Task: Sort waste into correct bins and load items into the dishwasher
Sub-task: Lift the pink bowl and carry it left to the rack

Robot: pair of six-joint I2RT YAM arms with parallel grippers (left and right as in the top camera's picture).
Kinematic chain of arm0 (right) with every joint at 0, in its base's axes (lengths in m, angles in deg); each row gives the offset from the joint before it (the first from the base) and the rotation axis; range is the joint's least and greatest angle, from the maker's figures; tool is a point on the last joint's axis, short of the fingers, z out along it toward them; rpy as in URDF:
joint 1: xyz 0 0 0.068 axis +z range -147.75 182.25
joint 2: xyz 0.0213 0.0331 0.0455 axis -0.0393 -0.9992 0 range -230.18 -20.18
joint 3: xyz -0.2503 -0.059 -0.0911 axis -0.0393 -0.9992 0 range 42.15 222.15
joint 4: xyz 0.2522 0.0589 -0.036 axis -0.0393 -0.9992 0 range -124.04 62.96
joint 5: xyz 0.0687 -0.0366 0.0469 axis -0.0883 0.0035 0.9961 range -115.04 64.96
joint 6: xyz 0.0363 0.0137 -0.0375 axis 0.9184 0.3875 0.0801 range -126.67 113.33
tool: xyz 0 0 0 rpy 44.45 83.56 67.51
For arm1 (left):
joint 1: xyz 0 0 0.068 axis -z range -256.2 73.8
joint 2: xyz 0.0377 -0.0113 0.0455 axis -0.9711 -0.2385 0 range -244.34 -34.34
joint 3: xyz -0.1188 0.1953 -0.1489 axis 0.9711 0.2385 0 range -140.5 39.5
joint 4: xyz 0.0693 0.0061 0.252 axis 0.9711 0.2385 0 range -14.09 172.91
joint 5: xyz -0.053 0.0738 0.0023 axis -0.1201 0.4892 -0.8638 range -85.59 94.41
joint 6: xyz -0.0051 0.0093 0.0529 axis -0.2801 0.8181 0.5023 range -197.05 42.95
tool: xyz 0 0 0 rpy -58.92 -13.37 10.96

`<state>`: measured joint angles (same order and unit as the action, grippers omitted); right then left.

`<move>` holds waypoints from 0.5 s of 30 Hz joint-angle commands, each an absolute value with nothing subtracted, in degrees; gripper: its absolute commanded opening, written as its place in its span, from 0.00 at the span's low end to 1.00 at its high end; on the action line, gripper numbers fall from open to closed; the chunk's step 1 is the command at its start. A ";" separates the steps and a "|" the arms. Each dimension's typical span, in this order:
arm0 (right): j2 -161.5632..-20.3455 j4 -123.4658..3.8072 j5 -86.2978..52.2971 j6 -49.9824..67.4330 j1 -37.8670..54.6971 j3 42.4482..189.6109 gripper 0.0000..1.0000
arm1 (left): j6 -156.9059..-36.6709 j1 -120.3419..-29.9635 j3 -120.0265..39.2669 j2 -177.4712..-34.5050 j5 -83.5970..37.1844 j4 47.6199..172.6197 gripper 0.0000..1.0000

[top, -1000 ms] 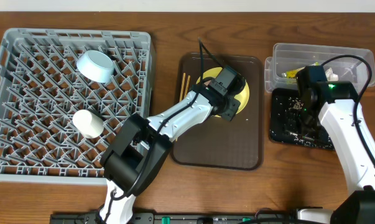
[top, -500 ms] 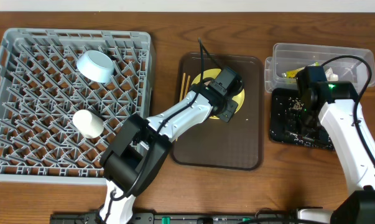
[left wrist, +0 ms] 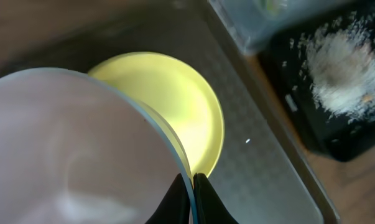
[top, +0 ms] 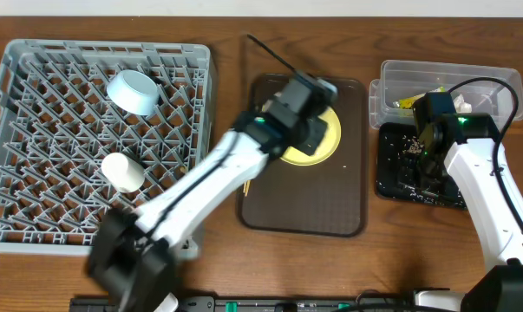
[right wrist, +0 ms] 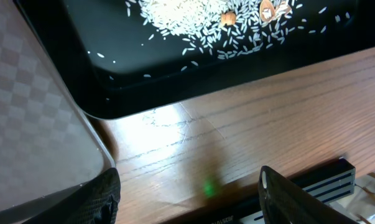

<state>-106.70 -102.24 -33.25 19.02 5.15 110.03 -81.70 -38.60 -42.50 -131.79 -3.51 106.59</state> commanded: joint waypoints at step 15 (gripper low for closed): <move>-106.75 -102.05 -34.26 19.41 4.78 110.62 0.68 | -82.22 -76.76 -42.30 -125.04 -55.20 115.79 0.06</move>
<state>-106.70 -102.16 -33.51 19.02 5.15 110.03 -81.83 -72.63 -42.50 -123.62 -39.34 115.14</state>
